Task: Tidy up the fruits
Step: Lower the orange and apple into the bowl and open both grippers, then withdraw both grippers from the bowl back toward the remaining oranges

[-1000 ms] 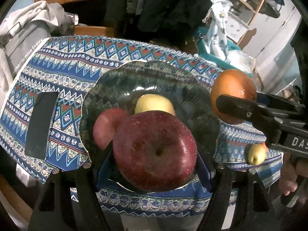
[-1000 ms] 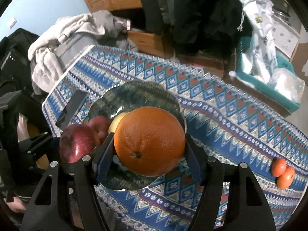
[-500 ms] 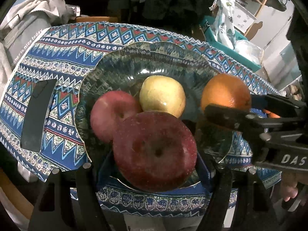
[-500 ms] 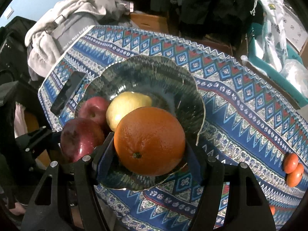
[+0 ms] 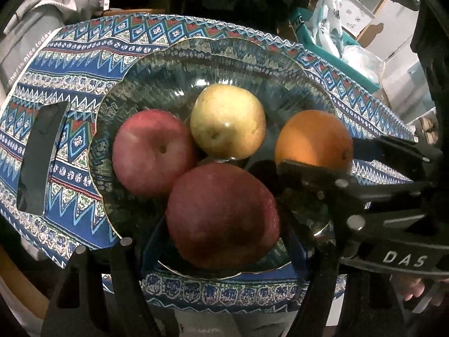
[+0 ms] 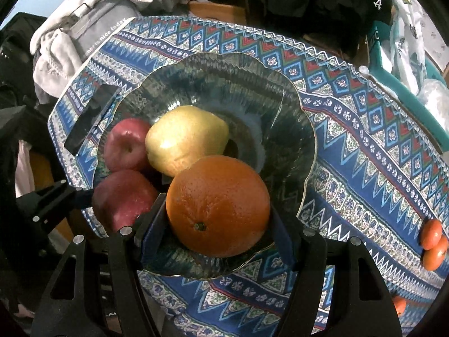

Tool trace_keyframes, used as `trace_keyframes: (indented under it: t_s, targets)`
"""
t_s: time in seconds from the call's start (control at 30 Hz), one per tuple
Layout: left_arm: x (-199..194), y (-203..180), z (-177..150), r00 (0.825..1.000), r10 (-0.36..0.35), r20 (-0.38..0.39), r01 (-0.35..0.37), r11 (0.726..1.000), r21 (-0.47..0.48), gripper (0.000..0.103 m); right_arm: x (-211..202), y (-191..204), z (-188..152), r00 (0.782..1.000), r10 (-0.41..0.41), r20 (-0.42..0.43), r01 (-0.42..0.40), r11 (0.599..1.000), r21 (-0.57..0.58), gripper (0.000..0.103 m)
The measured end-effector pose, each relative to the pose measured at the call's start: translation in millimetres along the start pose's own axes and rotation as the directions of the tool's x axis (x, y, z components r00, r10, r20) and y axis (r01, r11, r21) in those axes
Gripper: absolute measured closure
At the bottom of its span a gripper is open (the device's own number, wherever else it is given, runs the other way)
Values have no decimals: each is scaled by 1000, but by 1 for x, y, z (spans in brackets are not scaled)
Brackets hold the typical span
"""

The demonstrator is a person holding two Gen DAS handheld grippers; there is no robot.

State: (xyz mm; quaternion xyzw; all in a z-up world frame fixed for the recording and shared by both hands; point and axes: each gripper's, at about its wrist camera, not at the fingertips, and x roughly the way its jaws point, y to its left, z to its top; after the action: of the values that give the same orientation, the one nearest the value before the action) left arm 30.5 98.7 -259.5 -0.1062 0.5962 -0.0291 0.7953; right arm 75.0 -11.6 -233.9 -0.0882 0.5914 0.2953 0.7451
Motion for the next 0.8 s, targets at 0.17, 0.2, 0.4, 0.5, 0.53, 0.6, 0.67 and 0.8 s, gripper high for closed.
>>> trace_keyframes:
  t_s: [0.17,0.2,0.4,0.5,0.53,0.6,0.67,0.8]
  targets:
    - [-8,-2,1,999,13,34,-13,1000,18,26,1,2,-1,1000,0,-5,0,1000,-7,33]
    - [-10,-3,2,999,17,42,-18,1000,22,26,1,2,-1,1000,5,-2,-5,1000,2,33]
    - [-17,1,4,999,3,53,-2,1000,-5,26,-19,-10,3,998,29,52,-31,998,48,33]
    - [-23,-1,7,998,4,70,-4,1000,-9,26,-33,-11,5,995,35,89,-41,997,59,33]
    - [-26,-2,7,997,5,78,-5,1000,-8,26,-38,-12,6,994,36,103,-43,997,63,33]
    - [-30,-4,9,996,6,91,-5,1000,-12,26,-48,-13,6,991,29,130,-37,997,65,33]
    - [-35,-5,10,995,2,103,0,1000,-12,26,-58,-13,6,988,12,153,-22,998,64,33]
    - [-43,-11,14,992,4,123,-3,1000,-5,26,-74,-13,7,981,-28,190,17,998,61,33]
